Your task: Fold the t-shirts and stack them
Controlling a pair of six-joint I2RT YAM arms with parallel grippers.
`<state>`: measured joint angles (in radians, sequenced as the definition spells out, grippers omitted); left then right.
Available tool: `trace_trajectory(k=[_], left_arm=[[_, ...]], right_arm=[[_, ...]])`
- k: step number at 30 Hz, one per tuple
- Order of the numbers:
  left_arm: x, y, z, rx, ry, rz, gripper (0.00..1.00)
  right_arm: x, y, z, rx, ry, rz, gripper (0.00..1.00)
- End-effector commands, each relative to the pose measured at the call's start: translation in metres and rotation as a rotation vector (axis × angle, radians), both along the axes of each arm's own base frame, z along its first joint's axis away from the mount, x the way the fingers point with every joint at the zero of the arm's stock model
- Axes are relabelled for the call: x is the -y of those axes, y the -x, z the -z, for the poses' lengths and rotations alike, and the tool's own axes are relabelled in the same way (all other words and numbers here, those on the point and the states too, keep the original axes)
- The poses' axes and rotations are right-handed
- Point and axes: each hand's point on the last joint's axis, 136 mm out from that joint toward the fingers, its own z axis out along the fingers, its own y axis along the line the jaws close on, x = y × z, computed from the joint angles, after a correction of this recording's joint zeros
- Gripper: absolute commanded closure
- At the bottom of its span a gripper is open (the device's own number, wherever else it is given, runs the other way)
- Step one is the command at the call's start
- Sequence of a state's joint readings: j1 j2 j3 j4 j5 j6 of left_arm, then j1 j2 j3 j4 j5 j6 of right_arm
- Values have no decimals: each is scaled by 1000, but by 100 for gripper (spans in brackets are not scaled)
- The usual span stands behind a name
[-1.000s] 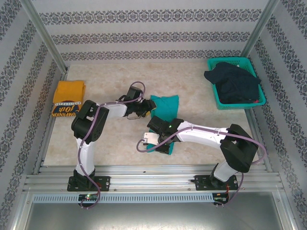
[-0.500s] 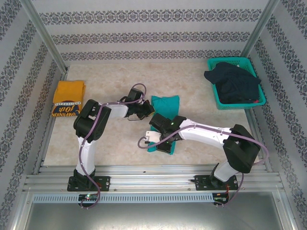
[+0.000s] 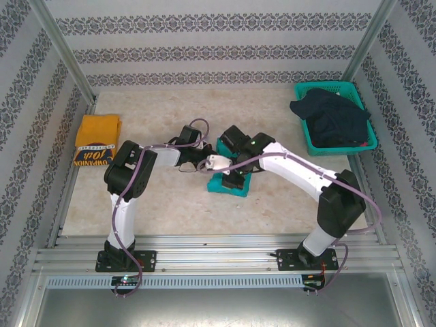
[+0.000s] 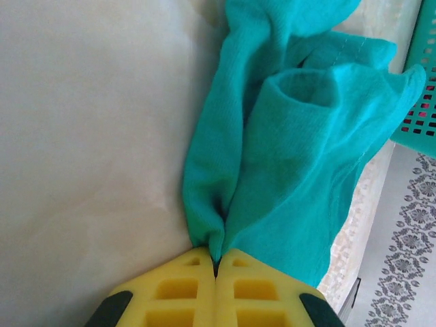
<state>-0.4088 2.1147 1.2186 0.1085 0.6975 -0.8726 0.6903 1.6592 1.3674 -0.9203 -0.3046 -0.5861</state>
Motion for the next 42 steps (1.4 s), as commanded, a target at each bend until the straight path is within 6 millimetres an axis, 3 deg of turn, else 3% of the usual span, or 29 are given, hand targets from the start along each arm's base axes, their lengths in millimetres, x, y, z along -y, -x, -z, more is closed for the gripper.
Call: trace_trajectory(k=[1,10,24,31,42], left_arm=[[-31,47,61,-233,-124,19,100],[-28,53,67,-270,-99,95,100],[-33,55,76,-293,-123,130,100],[-35,57,79,-300,-137,126,100],[-38,55,79,-301,-140,116,100]], right_arm=[[7,-22,-7,15,-3,0,100],[27,-85,-19,87,-23,105,100],[37,-150,-15,181,-13,185,100],[39,-175,-10,222,10,200,100],[51,-199,19,225,60,234,100]])
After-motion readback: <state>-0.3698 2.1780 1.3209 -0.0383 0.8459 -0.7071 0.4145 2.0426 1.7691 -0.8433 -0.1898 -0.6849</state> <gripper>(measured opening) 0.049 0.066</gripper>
